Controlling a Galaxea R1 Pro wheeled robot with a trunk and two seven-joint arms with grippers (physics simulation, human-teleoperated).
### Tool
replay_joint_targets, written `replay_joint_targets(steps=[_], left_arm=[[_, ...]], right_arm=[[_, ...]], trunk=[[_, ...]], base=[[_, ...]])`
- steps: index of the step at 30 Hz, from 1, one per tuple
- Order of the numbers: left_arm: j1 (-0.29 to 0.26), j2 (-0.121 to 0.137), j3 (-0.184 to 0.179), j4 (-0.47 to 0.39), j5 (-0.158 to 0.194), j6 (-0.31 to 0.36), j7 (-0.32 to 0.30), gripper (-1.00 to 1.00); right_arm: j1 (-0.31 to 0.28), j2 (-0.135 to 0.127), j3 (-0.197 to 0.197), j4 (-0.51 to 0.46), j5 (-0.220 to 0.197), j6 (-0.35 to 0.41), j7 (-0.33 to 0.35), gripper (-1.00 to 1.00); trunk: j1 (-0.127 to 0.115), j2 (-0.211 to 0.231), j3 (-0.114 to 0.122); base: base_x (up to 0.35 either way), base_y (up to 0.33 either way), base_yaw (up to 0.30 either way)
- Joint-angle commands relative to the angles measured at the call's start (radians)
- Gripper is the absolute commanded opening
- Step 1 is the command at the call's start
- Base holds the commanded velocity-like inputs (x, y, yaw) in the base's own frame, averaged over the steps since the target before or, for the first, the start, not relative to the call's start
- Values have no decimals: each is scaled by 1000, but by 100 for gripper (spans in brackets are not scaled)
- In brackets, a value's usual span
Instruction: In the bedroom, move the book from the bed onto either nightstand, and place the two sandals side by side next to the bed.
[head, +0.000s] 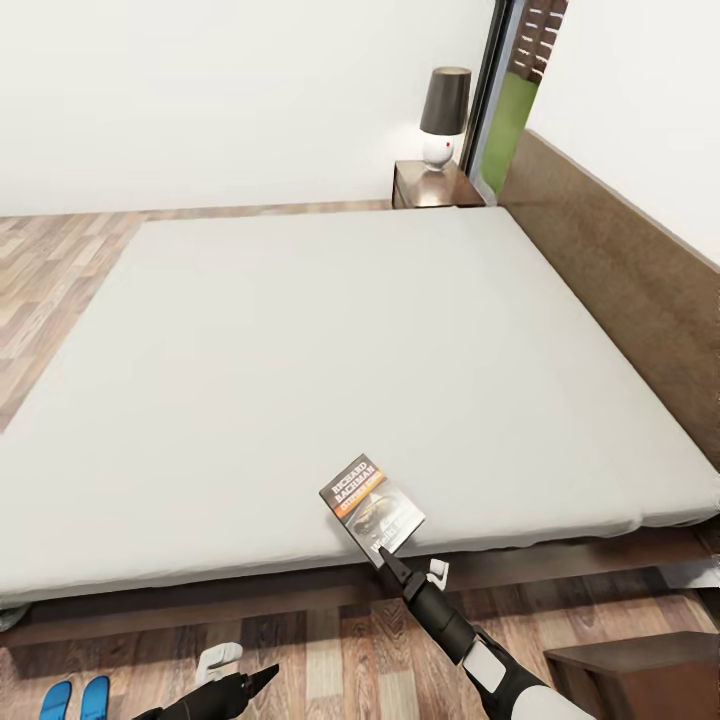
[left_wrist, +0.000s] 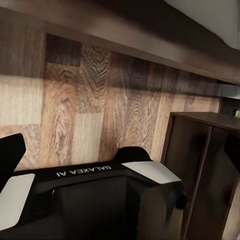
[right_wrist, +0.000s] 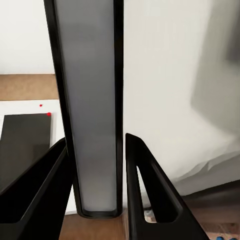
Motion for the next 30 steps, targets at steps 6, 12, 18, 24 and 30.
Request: replay_joint_targets(steps=[6,12,18,24,30], left_arm=[[0,1,-8,0,10,2,-3,100],[0,2,-8,0,11,3,-4,100],[0,2,-8,0,11,3,-4,100],[0,2,-8,0,11,3,-4,100],[0,2,-8,0,11,3,-4,100]], right_arm=[[0,0,5,-1,-8,7,2,-100],[0,1,6,-1,-8,7,3,-100],[0,1,8,-1,-8,7,3,-100],[0,1,8,0,-8,7,3,-100],[0,1,9,0,-8,7,3,-100]], trunk=[[-23,42,18],[-46,84,37],[-69,126,56],[-92,168,75],[-115,210,94]], base=[[0,0,0],[0,0,0],[0,0,0],[0,0,0],[0,0,0]])
